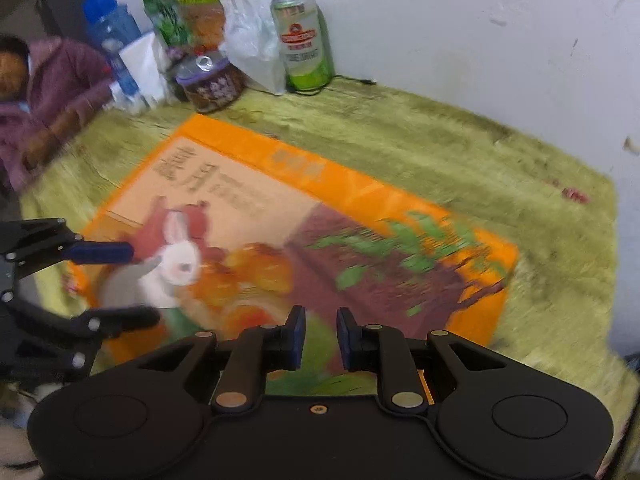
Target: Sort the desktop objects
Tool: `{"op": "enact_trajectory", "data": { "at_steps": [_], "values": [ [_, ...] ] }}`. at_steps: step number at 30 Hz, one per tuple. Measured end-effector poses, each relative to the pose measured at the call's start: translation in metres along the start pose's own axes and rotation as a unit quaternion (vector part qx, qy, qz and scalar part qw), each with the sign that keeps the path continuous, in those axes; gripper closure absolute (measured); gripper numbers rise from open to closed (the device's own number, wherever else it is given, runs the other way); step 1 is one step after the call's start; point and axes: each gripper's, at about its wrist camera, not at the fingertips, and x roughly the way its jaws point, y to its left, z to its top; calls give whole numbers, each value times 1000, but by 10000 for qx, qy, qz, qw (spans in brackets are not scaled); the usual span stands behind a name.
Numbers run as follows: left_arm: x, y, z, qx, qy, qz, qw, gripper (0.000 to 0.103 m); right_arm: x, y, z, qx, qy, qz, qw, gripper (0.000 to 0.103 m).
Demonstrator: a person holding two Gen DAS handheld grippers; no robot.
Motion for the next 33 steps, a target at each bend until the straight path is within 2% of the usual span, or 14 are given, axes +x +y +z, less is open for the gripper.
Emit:
{"op": "enact_trajectory", "data": {
  "at_steps": [3, 6, 15, 19, 26, 30, 33],
  "values": [
    [-5, 29, -5, -139, 207, 112, 9996, 43, 6, 22, -5, 39, 145, 76, 9999, 86],
    [-2, 50, -8, -181, 413, 65, 9990, 46, 12, 42, -6, 65, 320, 34, 9995, 86],
    [15, 69, -13, 342, 770, -391, 9957, 47, 31, 70, -6, 103, 763, -515, 9957, 86],
    [17, 68, -15, 671, 787, -508, 9933, 47, 37, 78, -6, 124, 864, -753, 9933, 86],
    [13, 74, -12, 1105, 725, -767, 9883, 48, 38, 83, -7, 362, 779, -977, 9915, 86],
    [5, 81, 5, 1331, 386, -757, 9875, 47, 31, 77, 1, 668, 730, -944, 9906, 85],
    [9, 92, 25, 1268, 164, -752, 9889, 47, 27, 74, 17, 764, 554, -1028, 9902, 85]
  ]
}}
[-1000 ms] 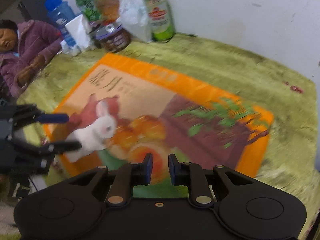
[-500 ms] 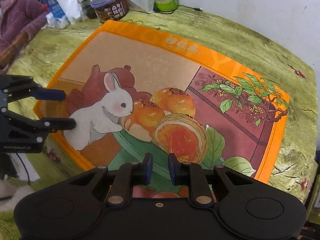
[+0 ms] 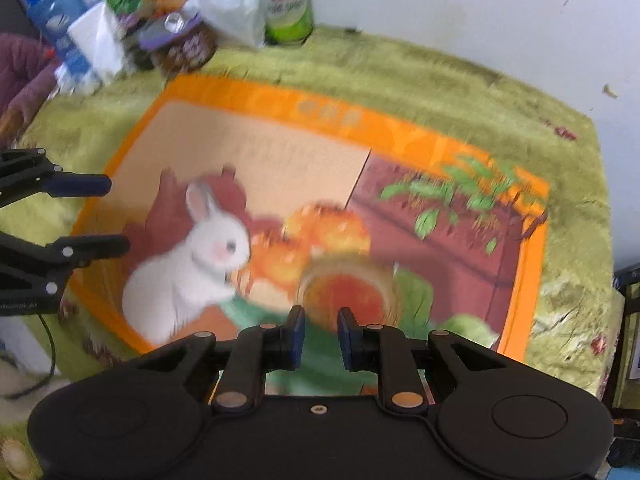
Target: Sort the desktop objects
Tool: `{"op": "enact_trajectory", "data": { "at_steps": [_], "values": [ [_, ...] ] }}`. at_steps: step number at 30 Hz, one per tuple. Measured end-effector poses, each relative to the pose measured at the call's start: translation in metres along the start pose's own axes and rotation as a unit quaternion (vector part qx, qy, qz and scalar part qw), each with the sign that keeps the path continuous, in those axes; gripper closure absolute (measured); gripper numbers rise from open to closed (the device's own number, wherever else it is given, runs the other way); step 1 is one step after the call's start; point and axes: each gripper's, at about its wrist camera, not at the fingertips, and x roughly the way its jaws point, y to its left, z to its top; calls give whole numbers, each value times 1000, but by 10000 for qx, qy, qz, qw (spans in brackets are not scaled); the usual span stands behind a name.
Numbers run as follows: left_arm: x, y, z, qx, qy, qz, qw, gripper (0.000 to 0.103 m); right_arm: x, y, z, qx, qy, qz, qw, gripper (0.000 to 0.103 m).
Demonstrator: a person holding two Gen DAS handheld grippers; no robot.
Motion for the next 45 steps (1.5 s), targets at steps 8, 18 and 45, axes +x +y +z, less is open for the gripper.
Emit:
{"op": "enact_trajectory", "data": {
  "at_steps": [8, 18, 45],
  "values": [
    [39, 36, 28, -197, -54, 60, 9998, 48, 13, 1, 45, -17, -179, -137, 9997, 85],
    [54, 39, 11, -279, 127, -26, 9995, 47, 44, 3, 48, -185, 155, -279, 9993, 85],
    [90, 80, 54, -554, -35, 147, 9984, 47, 53, -16, 111, 20, -268, -226, 9994, 85]
  ]
}}
